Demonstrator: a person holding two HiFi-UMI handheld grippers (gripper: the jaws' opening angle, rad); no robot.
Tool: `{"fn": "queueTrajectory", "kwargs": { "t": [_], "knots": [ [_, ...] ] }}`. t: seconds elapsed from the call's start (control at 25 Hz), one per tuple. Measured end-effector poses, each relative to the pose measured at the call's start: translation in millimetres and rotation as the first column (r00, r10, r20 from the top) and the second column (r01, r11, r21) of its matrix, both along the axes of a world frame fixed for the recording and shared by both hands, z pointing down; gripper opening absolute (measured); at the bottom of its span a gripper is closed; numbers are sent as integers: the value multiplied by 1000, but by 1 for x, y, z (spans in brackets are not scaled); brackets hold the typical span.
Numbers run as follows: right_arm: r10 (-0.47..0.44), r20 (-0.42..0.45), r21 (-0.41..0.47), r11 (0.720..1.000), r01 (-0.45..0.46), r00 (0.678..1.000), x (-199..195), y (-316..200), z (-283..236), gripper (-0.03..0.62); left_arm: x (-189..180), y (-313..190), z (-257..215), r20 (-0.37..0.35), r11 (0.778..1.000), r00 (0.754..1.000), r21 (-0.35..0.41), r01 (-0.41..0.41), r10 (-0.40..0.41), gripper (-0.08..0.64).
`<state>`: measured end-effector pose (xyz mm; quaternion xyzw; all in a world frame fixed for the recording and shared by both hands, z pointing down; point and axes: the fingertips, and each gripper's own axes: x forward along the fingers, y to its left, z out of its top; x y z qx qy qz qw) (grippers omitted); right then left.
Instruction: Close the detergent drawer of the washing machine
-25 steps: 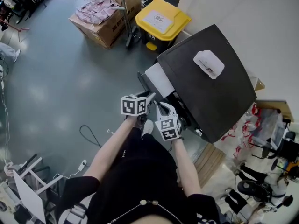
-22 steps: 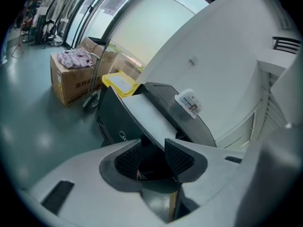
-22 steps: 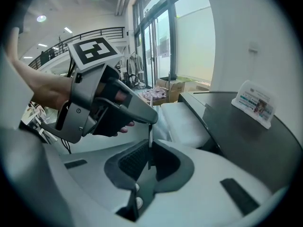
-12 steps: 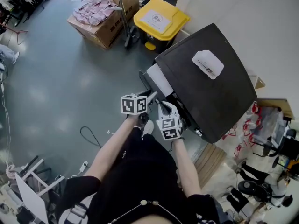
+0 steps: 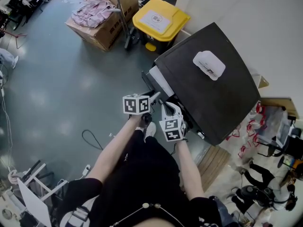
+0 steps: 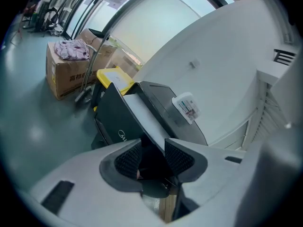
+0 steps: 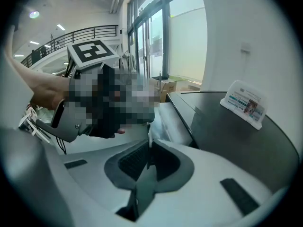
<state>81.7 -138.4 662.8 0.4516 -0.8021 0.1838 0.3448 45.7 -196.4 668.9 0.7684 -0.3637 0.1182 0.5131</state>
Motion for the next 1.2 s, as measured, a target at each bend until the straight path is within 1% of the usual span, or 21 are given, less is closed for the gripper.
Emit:
{"fn": "queueTrajectory", "kwargs": {
  "t": [0.32,0.56,1.0,1.2],
  "knots": [
    [20,-16,5,1000,-20,1000,6,-7,0,34,6,-6,1,-7,1000,1000,-1,-6,6,141],
    [44,-33,-2,999,-44,998,14,-12,0,34,13,-13,0,-45,1000,999,-17,-21,20,141],
    [87,-55,8,996,-87,995,24,-21,0,34,22,-22,1,-49,999,998,-23,-37,36,141],
    [110,-56,11,994,-109,992,26,-23,1,35,24,-25,2,-65,999,997,-35,-36,33,141]
  ]
}}
